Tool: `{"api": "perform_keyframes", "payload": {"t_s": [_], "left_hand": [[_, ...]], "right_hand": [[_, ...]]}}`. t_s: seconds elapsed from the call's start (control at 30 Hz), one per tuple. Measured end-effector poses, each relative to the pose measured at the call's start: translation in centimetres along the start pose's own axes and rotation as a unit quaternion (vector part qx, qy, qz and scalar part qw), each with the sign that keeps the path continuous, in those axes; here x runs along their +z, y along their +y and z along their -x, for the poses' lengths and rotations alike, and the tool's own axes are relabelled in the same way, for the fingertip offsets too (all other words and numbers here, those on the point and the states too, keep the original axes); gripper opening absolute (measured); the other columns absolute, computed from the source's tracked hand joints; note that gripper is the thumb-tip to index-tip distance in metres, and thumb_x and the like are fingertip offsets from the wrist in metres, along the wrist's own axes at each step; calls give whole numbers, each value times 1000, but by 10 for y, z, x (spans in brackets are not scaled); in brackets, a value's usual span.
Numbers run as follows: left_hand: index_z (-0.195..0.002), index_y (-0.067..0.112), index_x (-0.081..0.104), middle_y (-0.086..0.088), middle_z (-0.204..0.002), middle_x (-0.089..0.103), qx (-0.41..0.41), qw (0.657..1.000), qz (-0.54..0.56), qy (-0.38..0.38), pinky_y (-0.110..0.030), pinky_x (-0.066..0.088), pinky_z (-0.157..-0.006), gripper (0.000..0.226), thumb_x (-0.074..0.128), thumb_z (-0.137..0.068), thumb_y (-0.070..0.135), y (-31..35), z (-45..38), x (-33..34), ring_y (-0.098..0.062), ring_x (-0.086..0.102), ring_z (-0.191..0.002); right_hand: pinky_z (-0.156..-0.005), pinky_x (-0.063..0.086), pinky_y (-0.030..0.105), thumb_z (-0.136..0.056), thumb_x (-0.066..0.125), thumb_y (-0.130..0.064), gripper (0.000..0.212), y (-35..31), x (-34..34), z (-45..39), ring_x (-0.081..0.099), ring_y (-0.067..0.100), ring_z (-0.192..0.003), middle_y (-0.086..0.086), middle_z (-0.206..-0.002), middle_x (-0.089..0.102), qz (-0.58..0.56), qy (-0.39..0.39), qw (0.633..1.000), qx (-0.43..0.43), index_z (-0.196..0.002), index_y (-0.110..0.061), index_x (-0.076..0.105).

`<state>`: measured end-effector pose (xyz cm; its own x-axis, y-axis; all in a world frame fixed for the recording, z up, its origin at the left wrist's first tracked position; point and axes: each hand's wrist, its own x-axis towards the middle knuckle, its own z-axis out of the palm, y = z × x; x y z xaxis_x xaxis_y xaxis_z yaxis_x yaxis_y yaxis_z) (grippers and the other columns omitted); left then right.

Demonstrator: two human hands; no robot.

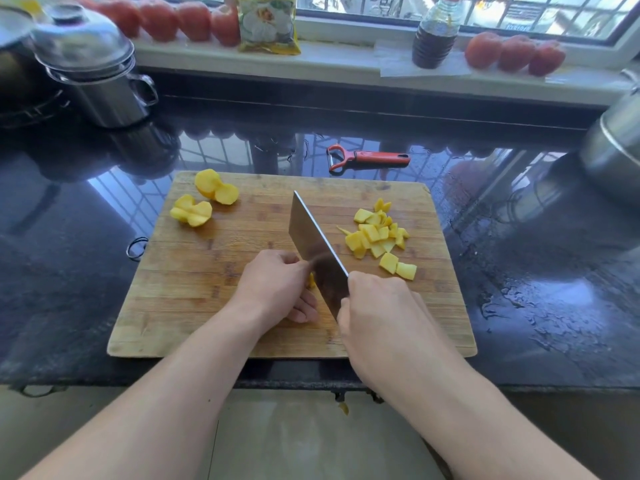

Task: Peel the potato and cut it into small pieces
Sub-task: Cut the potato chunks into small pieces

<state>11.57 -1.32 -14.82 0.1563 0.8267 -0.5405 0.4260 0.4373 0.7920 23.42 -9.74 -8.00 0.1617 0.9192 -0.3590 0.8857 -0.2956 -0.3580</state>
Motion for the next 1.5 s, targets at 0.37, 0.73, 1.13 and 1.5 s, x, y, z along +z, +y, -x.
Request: {"api": "perform_keyframes", "payload": {"t_s": [0.37,0.73,1.13,1.5], "left_hand": [[-101,6,73,-10,-63,74,9,1000,3,3,-30,59,-51,22,57,-102,22,-1,1,0,-21,71,-52],[-99,4,70,-13,-72,76,2,1000,13,28,-30,58,-54,31,50,-110,26,-5,10,-3,-25,70,-57],[-105,3,65,-16,-90,72,-97,974,139,154,-38,59,-66,13,53,-105,10,-16,61,-36,-27,69,-68],[-95,21,75,13,-89,73,256,929,-94,249,-13,47,-72,30,55,-98,-1,49,86,-14,-3,64,-85]], "right_hand": [[-70,38,34,-97,48,-22,9,-6,15,-39,44,29,-83,0,-81,41,-53,39,997,-37,-89,-22,44],[-57,57,43,-95,47,-28,24,61,-8,-23,64,28,-56,1,-68,61,-98,137,985,-47,-73,-20,48],[-61,41,33,-98,49,-28,23,47,-7,-40,52,27,-75,-2,-75,53,-48,42,995,-79,-75,-24,50],[-41,32,29,-58,76,-2,40,106,-26,-35,43,21,-54,1,-93,53,181,163,929,-278,-92,-18,61]]}}
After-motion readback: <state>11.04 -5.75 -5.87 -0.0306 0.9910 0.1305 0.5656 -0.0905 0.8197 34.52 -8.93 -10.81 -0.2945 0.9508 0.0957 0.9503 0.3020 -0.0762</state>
